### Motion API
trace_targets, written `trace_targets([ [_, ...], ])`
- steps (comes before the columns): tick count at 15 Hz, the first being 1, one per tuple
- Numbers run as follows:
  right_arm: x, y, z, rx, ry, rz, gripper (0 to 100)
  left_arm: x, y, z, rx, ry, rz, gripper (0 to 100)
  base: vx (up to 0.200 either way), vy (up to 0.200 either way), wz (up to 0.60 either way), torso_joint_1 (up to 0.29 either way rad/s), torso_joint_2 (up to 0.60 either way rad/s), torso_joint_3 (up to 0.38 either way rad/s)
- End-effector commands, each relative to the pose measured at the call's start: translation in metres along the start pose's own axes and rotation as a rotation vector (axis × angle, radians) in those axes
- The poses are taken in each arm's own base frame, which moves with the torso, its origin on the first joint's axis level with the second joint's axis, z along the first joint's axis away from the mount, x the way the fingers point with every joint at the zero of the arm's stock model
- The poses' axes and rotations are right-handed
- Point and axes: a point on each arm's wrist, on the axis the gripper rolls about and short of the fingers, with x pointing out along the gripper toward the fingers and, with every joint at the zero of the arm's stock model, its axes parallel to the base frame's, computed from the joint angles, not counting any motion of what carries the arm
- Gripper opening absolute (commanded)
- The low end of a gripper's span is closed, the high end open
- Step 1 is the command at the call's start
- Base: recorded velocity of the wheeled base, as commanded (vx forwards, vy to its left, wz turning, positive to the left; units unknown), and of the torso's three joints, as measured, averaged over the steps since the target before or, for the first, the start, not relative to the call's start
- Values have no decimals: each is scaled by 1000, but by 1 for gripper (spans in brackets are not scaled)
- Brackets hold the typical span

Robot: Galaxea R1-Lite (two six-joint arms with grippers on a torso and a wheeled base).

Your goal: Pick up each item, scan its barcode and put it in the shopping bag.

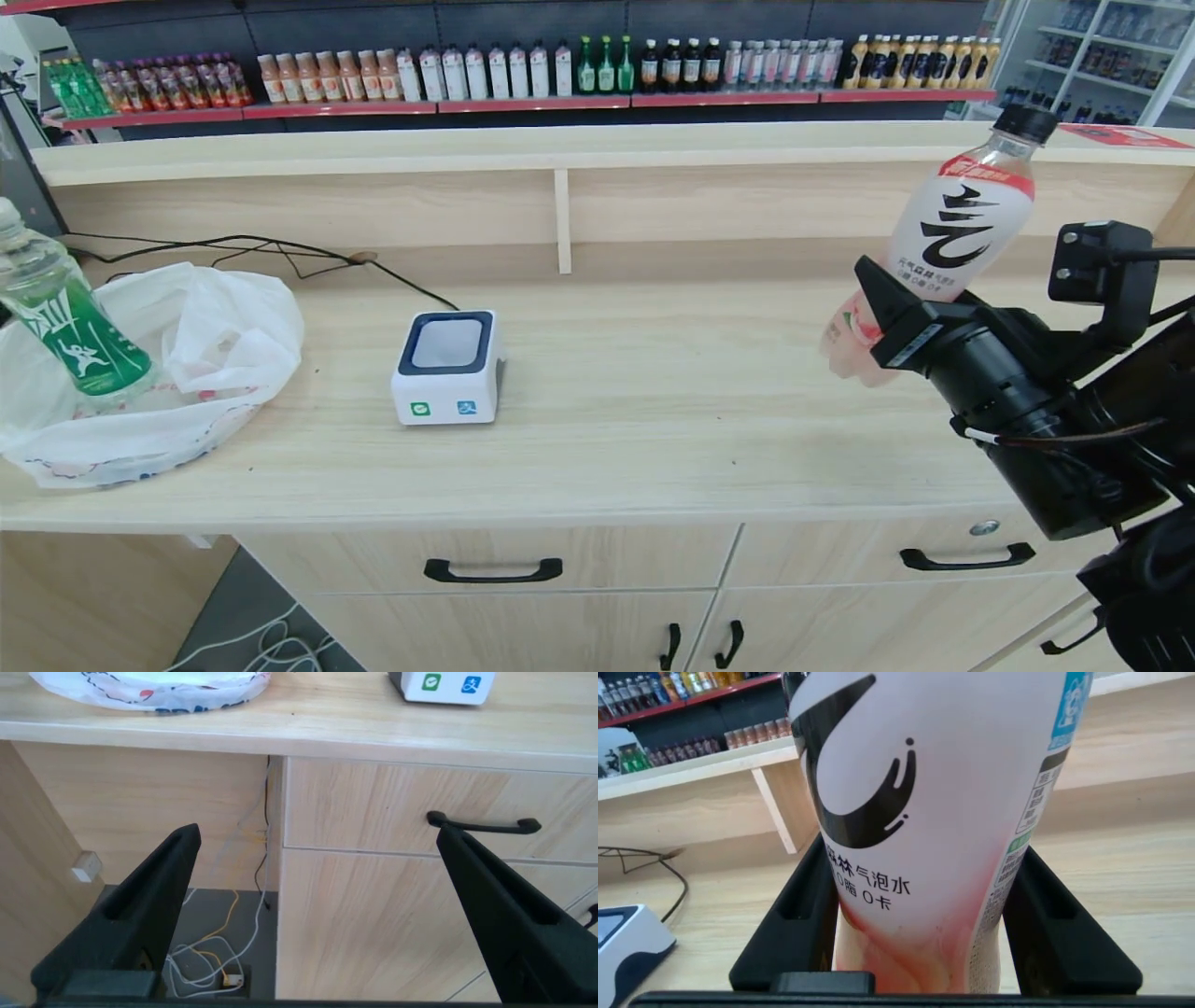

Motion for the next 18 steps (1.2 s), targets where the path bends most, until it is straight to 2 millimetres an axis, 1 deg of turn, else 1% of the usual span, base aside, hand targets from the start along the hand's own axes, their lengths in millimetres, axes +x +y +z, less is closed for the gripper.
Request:
trace_targets([
  [1,0,0,-1,1,-2,1,0,0,0,0,1,-1,0,100,0,200,0,22,2,-2],
  [18,-2,1,1,-1,-5,6,0,0,0,0,1,-1,0,100,0,200,0,2,3,2],
])
